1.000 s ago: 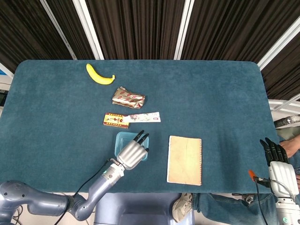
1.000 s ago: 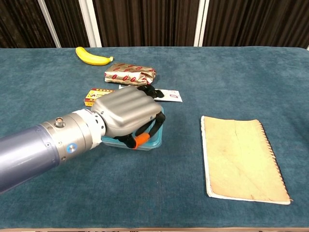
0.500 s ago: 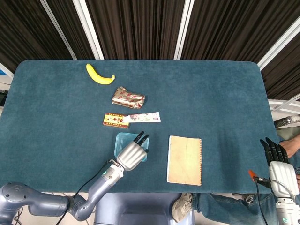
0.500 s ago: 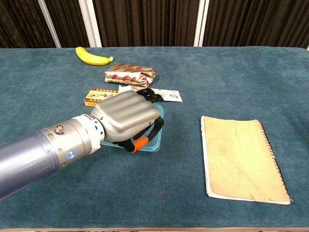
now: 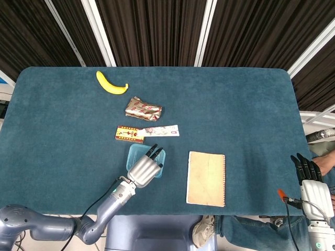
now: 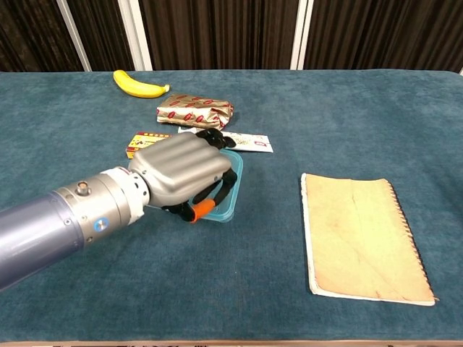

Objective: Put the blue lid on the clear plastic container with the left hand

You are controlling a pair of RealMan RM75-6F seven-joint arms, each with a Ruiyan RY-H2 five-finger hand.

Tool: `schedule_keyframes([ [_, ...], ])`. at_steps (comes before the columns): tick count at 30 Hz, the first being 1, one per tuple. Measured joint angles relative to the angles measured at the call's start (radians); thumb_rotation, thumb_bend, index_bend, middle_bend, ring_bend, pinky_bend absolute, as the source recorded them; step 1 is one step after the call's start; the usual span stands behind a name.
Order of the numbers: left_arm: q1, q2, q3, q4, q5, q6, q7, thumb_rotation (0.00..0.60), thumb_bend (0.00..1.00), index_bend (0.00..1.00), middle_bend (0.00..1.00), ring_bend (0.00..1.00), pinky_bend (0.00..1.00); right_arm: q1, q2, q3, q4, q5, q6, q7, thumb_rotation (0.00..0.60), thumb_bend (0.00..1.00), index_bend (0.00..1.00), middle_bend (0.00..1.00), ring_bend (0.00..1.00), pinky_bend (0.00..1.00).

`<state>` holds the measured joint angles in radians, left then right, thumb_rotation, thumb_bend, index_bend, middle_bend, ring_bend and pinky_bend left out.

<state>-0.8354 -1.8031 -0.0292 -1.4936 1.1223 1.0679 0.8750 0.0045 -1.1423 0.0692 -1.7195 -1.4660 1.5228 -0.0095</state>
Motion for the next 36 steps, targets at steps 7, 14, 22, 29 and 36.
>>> schedule_keyframes([
  [7,0.014,0.091,-0.078,-0.156,0.048,0.090,-0.048,0.600,0.38,0.29,0.25,0.00,0.00,0.000,-0.001,-0.001,0.003,-0.004,0.002,0.000,0.600,0.27,0.02,0.00,0.00,0.00],
  [14,0.081,0.273,-0.117,-0.331,0.099,0.227,-0.060,0.600,0.26,0.22,0.17,0.00,0.00,-0.001,-0.003,0.000,0.005,-0.005,0.006,-0.006,0.600,0.27,0.02,0.00,0.00,0.00],
  [22,0.309,0.435,-0.031,-0.373,0.198,0.482,-0.152,0.600,0.22,0.17,0.14,0.00,0.00,0.001,-0.008,-0.001,0.010,-0.014,0.008,-0.021,0.600,0.27,0.02,0.00,0.00,0.00],
  [29,0.466,0.513,0.059,-0.353,0.192,0.533,-0.455,0.600,0.22,0.16,0.11,0.00,0.00,0.004,-0.013,-0.004,0.019,-0.028,0.012,-0.033,0.600,0.27,0.02,0.00,0.00,0.00],
  [36,0.576,0.586,0.130,-0.285,0.218,0.508,-0.774,0.600,0.22,0.15,0.10,0.00,0.00,0.014,-0.017,-0.009,0.034,-0.058,0.009,-0.042,0.600,0.27,0.02,0.00,0.00,0.00],
])
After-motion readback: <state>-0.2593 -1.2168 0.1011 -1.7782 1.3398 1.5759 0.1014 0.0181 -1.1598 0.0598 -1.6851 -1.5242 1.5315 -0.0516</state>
